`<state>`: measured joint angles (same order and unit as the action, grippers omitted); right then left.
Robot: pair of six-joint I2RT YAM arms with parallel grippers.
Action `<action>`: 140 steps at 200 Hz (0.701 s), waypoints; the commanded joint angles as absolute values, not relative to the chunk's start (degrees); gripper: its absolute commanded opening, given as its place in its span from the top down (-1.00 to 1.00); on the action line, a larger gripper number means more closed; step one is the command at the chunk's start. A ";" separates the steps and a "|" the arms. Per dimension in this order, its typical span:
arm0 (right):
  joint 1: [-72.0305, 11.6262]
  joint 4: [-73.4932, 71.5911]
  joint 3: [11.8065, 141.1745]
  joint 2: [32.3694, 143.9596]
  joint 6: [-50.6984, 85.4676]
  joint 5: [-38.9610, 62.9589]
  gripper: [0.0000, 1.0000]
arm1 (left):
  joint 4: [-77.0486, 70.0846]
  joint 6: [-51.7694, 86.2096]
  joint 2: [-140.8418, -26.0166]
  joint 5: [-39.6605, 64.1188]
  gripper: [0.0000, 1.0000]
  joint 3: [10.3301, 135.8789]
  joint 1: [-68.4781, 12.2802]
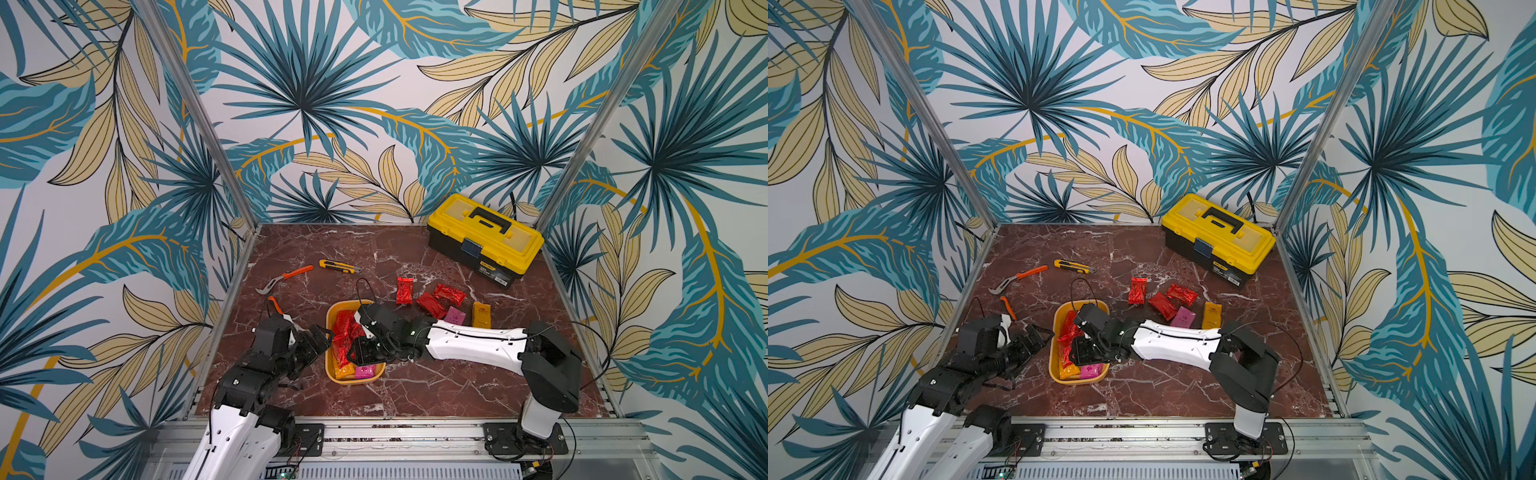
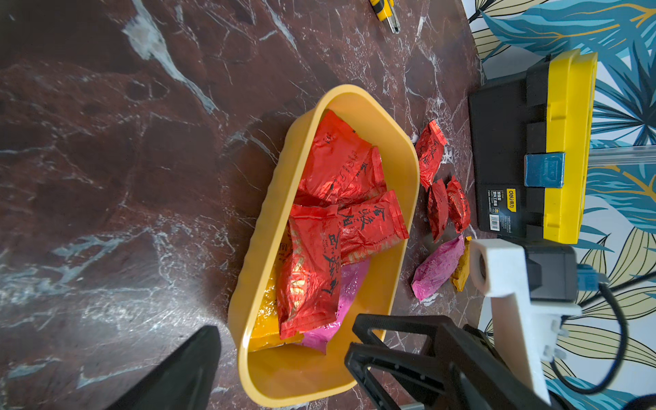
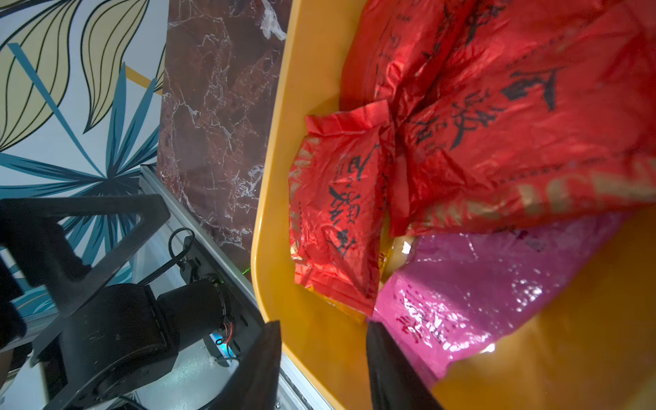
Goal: Take the tea bags out of the storage box
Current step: Pick up the tea bag from the storage box.
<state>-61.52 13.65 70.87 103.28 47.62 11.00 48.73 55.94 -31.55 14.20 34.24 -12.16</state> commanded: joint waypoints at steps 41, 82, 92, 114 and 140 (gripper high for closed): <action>-61.83 8.02 69.76 108.23 48.64 12.03 0.11 | 49.05 55.15 -30.86 14.50 -1.00 34.05 -11.64; -61.81 8.04 69.70 108.27 48.95 11.79 0.10 | 49.07 55.31 -30.67 14.45 -1.00 34.10 -11.68; -61.79 7.88 69.74 108.37 49.03 11.89 0.10 | 48.98 55.38 -30.69 14.46 -1.00 34.00 -11.69; -61.79 6.26 69.57 109.09 50.03 12.95 0.11 | 48.93 55.55 -30.70 14.63 -1.00 34.09 -11.69; -61.81 4.12 68.75 109.60 51.60 13.44 0.14 | 49.57 55.26 -30.51 14.46 -1.00 34.28 -11.65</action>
<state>-61.52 6.90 70.70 108.14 49.63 12.53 48.82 55.94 -31.42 14.39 34.24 -12.14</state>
